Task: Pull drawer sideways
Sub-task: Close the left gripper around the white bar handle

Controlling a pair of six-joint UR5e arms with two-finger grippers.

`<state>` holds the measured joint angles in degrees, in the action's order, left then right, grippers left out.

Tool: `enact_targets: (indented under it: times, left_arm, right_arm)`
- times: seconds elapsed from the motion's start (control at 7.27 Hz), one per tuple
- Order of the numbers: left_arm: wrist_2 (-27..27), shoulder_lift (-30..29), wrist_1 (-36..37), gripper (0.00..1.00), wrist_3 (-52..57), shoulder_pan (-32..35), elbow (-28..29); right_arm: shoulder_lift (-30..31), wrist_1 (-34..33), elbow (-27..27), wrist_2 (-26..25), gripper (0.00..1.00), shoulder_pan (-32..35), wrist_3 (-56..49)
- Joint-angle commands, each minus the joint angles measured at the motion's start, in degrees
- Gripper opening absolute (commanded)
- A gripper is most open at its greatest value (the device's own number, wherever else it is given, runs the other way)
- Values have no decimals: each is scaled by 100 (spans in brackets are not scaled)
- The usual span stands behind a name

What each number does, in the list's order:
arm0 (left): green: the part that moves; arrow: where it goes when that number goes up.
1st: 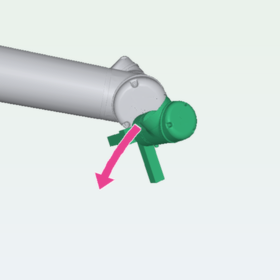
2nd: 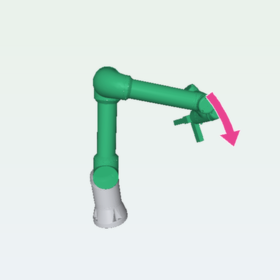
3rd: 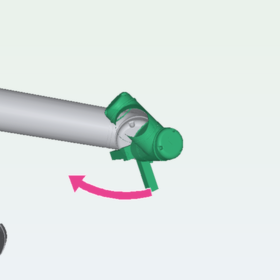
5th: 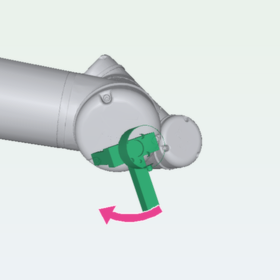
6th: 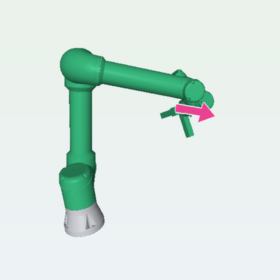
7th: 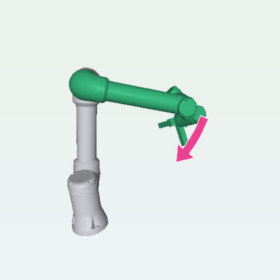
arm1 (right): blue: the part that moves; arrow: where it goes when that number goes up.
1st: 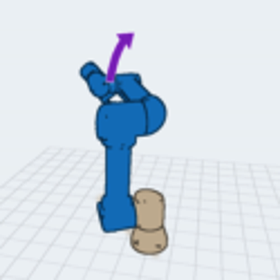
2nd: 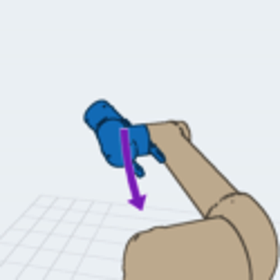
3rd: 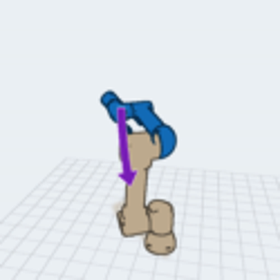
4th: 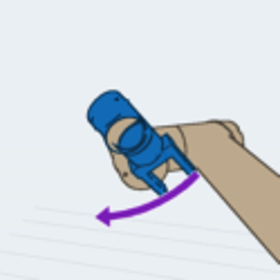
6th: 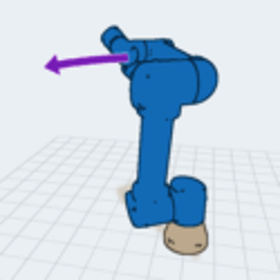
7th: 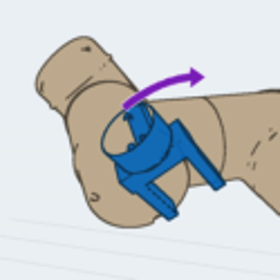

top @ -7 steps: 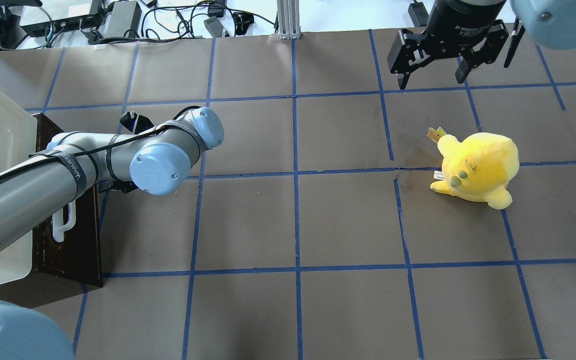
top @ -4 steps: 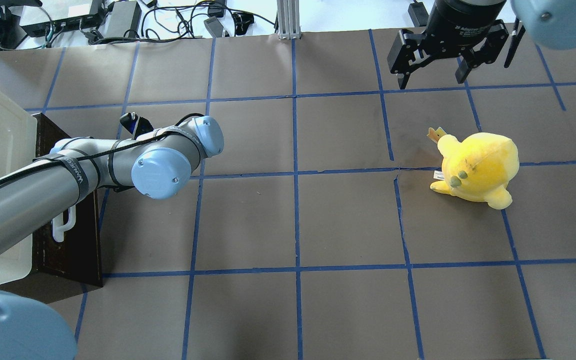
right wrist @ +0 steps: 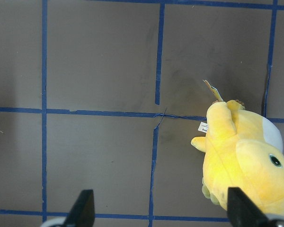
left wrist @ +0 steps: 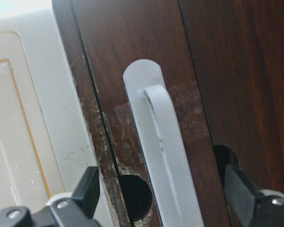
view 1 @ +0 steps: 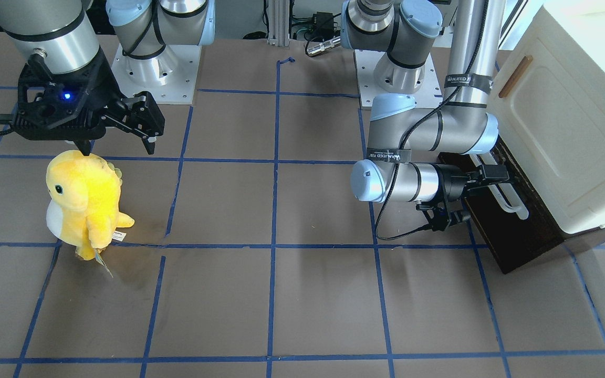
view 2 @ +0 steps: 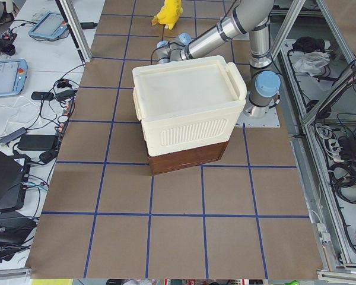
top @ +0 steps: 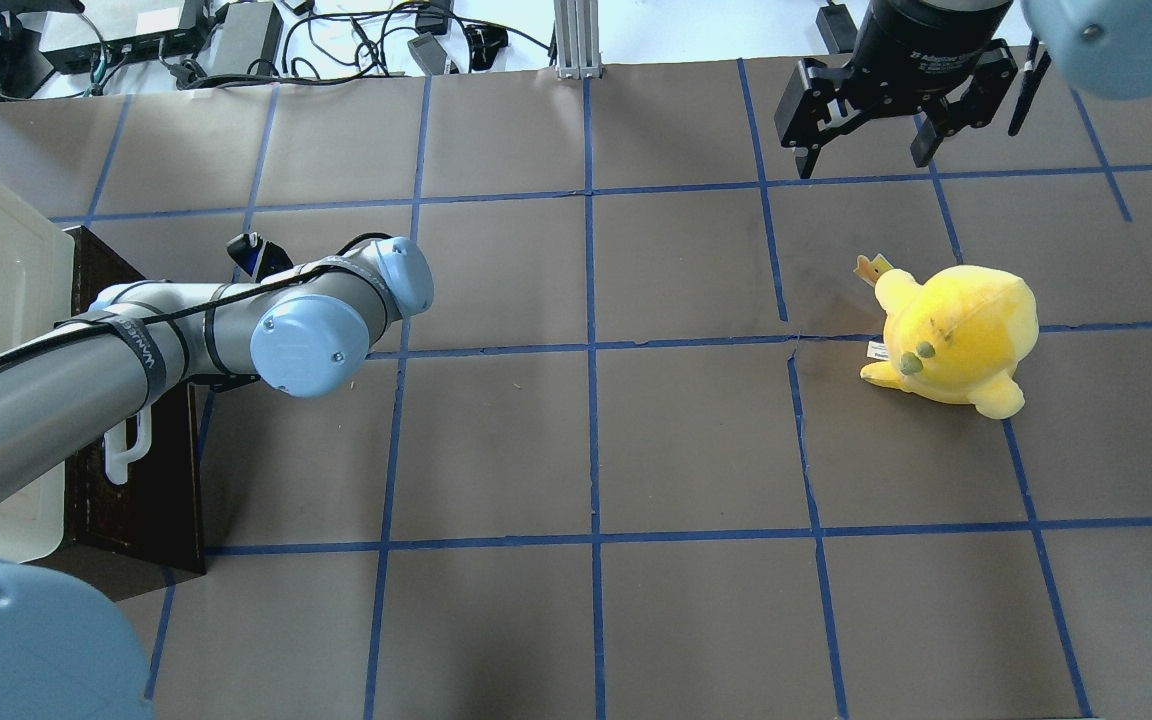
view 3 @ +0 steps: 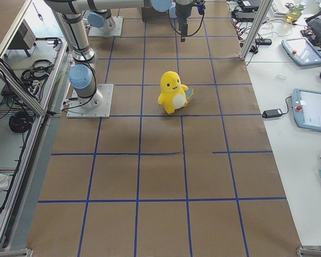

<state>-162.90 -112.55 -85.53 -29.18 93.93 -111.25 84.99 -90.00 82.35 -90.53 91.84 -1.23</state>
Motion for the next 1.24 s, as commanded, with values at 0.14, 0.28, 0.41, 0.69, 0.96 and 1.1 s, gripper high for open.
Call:
enact_targets:
  times: [0.14,0.28,0.41,0.69,0.96,1.1]
  left_arm:
    - [39,5,1,81,-8,-6,-2]
    - [57,5,10,80,0,-6,6]
    - [66,5,10,78,0,-6,6]
    - [66,5,10,72,0,-6,-2]
    - [74,5,10,60,0,-6,-2]
    - [40,5,1,59,0,-6,-2]
  right_arm:
    - [0,0,0,0,100,0,0]
    - [0,0,0,0,100,0,0]
    - [0,0,0,0,100,0,0]
    - [0,0,0,0,100,0,0]
    - [0,0,0,0,100,0,0]
    - [0,0,0,0,100,0,0]
